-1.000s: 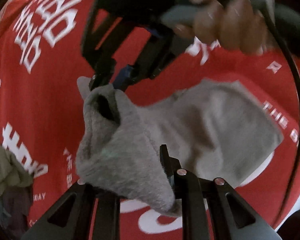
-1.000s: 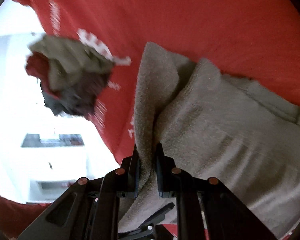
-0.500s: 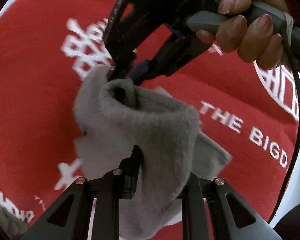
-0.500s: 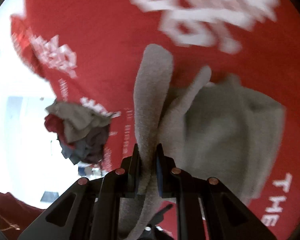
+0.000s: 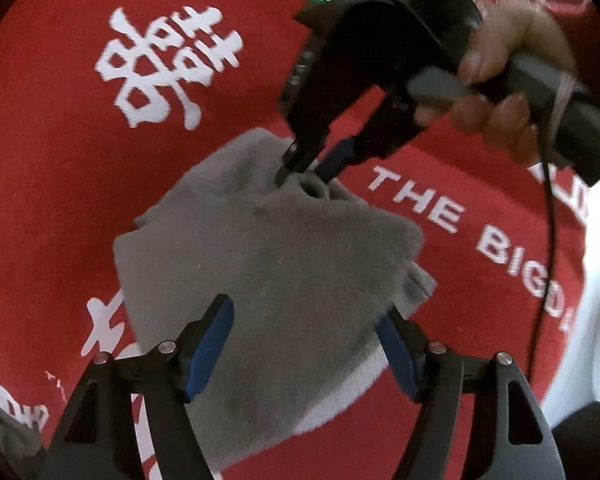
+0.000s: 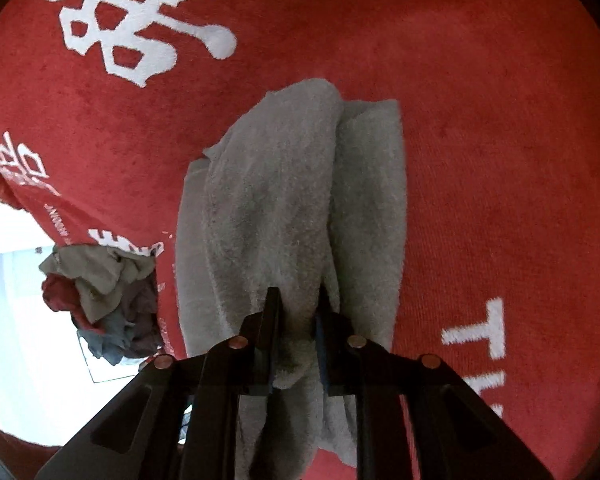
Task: Fold small clothes
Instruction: 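Fold the held sweater part over with the right gripper and release, then grasp the folded sweater edge with the right gripper and straighten it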
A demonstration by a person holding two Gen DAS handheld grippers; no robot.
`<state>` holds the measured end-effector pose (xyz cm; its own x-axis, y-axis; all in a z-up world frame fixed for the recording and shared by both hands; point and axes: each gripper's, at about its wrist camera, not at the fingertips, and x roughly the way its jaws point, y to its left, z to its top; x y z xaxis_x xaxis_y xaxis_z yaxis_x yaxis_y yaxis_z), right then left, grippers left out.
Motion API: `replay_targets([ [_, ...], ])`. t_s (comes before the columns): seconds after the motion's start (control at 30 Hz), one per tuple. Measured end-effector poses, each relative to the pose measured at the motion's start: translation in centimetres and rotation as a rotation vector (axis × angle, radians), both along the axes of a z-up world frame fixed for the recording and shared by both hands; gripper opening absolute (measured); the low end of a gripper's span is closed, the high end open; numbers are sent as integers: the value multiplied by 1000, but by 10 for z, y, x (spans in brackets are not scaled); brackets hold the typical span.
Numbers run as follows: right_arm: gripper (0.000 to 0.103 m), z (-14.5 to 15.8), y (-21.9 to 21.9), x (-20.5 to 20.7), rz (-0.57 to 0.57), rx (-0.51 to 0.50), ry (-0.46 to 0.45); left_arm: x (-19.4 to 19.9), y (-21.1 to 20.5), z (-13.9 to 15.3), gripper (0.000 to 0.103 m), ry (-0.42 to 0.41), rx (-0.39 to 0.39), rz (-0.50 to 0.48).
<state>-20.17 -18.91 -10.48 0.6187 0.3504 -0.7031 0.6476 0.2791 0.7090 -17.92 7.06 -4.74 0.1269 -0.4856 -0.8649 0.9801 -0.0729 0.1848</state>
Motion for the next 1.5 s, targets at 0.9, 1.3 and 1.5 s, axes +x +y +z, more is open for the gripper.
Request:
replay_targets([
  [0.9, 7, 8, 103, -64, -5, -120, 222, 132, 6, -65, 86, 265, 216, 443],
  [1.3, 62, 58, 33, -62, -250, -190, 34, 159, 2, -31, 86, 307, 146, 557],
  [1.5, 47, 14, -9, -6, -139, -86, 96, 176, -29, -31, 86, 359, 138, 662],
])
